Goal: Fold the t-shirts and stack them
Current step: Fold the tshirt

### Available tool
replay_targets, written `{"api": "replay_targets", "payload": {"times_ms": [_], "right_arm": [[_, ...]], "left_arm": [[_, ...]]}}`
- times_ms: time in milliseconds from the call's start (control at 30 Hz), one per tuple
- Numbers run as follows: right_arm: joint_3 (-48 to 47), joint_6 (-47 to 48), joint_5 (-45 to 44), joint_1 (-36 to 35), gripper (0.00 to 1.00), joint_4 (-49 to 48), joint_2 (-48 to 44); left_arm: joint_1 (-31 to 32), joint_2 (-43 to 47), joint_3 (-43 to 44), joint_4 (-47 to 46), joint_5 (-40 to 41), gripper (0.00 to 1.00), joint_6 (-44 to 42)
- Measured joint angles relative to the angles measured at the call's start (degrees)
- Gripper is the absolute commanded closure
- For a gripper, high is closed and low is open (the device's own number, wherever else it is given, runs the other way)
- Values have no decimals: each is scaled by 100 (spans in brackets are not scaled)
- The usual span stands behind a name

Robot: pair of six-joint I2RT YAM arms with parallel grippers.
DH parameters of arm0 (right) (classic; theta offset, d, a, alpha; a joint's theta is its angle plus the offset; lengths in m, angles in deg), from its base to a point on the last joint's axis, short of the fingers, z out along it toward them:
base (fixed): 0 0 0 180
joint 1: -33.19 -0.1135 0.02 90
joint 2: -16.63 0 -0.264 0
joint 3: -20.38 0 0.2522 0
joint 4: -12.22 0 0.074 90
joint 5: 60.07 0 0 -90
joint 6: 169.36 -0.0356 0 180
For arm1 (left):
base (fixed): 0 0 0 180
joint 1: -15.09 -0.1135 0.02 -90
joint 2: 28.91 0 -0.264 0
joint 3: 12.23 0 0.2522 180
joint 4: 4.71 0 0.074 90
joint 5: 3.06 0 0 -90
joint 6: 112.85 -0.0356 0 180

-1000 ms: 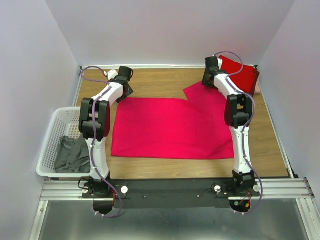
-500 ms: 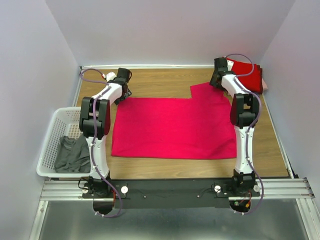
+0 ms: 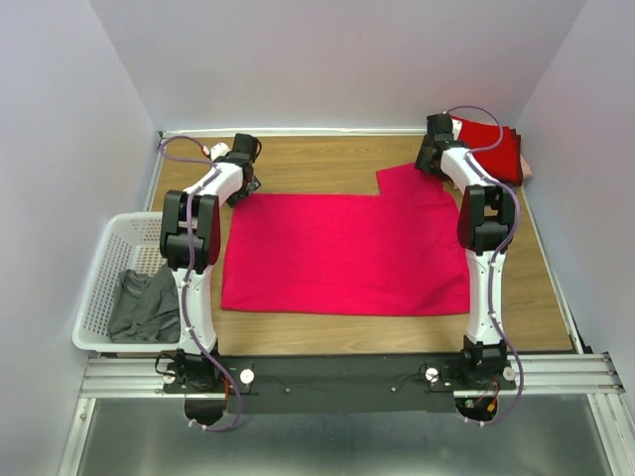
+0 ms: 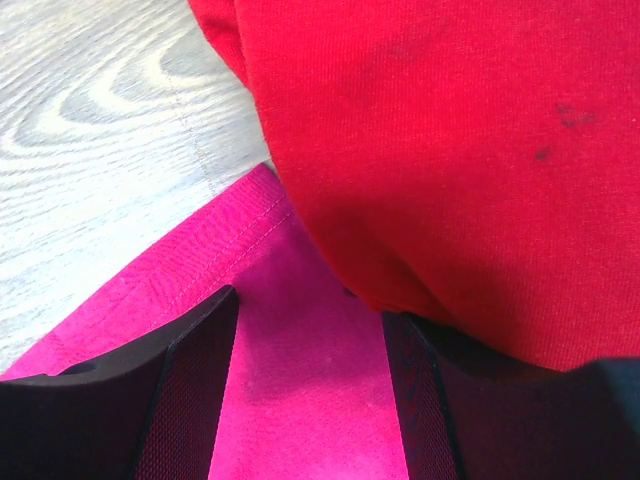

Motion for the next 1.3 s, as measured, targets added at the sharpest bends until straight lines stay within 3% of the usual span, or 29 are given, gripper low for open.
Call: {"api": "replay_targets", "payload": {"times_ms": [133, 300, 567, 867, 1200, 1233, 1267, 1300], "right_arm": [[-17, 52, 15, -22, 35, 4, 2], [-157, 149, 52, -120, 44, 28, 83], [-280, 164, 63, -267, 79, -28, 179], [-369, 160, 98, -284, 100, -68, 251], [-372, 160, 105, -313, 99, -72, 251], [-372, 160, 105, -313, 96, -72, 251], [-372, 157, 105, -313, 82, -72, 251], [-372, 138, 105, -313, 77, -74, 251]], "left_arm": [[-17, 7, -4, 0, 0, 33, -11], [-63, 46, -2, 4, -2, 33, -74], [-90, 94, 140, 55, -4, 33, -177], [-90, 111, 157, 55, -76, 35, -192], [-87, 83, 345, 76, -96, 36, -190], [-87, 74, 356, 61, -96, 40, -190], [-87, 63, 363, 61, -98, 42, -190], [-87, 42, 363, 57, -101, 49, -190]]}}
